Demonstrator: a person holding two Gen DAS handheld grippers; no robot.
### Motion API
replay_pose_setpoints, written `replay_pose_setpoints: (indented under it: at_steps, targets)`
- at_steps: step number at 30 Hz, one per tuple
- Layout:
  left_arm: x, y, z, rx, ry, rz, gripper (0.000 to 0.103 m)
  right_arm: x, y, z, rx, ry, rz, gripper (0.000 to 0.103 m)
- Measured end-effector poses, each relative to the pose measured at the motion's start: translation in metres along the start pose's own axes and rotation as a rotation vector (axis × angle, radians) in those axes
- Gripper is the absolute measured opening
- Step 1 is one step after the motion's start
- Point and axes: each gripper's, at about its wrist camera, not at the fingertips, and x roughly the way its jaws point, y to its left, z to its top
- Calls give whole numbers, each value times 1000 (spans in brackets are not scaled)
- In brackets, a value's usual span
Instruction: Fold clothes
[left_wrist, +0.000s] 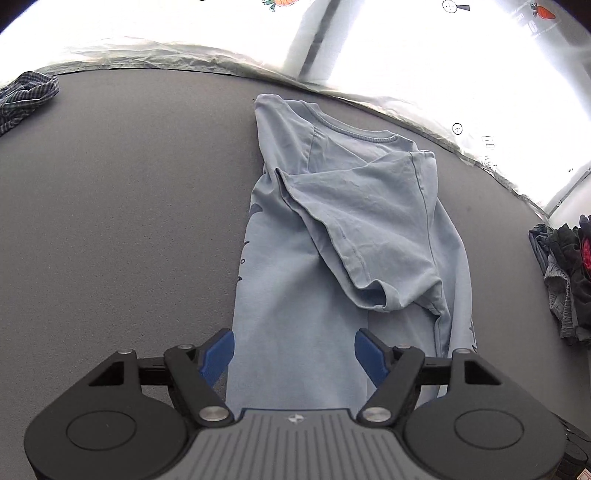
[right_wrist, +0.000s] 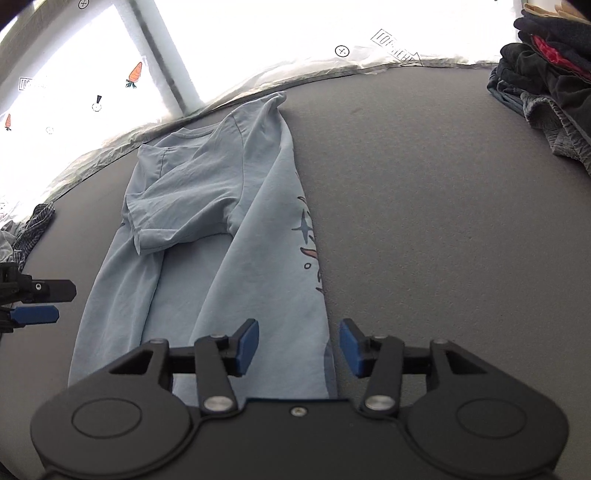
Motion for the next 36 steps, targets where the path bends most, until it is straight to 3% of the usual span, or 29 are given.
replay_pose_setpoints:
  at_steps: [2,4,6,8,10,14,18,20,23,24,27,29,34,36]
  targets:
    - [14,2,22,4,-7,-8,63,6,10,11,-47,-35,-37,49]
    - [29,4,43,11,-17,-33,54,14,22,22,-82,-67,-29,42]
    - [44,7,58,0,1,-63,41,27,36,34,-86,-80,-4,29]
    - [58,10,66,-28,28,-100,33,43,41,44,30,-63,51,25]
    - [70,14,73,-57,52,-136,31,58,42,52,162,-39,112,25]
    - [79,25,75,-147,73,-197,31,87,22,45,619,53,335,27]
    - [84,39,73,-236,96,-253,32,101,21,32,807,116,394,36]
    - [84,44,72,-258,101,-271,32,106,24,28,853,133,420,35]
    - [82,49,71,-282,108,-300,34,113,26,22,953,142,472,10]
    - [81,50,71,-295,106,-318,34,114,24,20,1016,135,512,8]
    - [75,52,71,-323,86,-374,44,115,19,12,1206,104,644,7]
    - [73,50,74,-325,66,-411,50,113,18,12,1263,79,699,7]
    - [75,41,87,-307,87,-488,57,109,15,8,1405,31,792,7]
    - [74,35,87,-267,89,-542,70,109,14,9,1439,24,802,7]
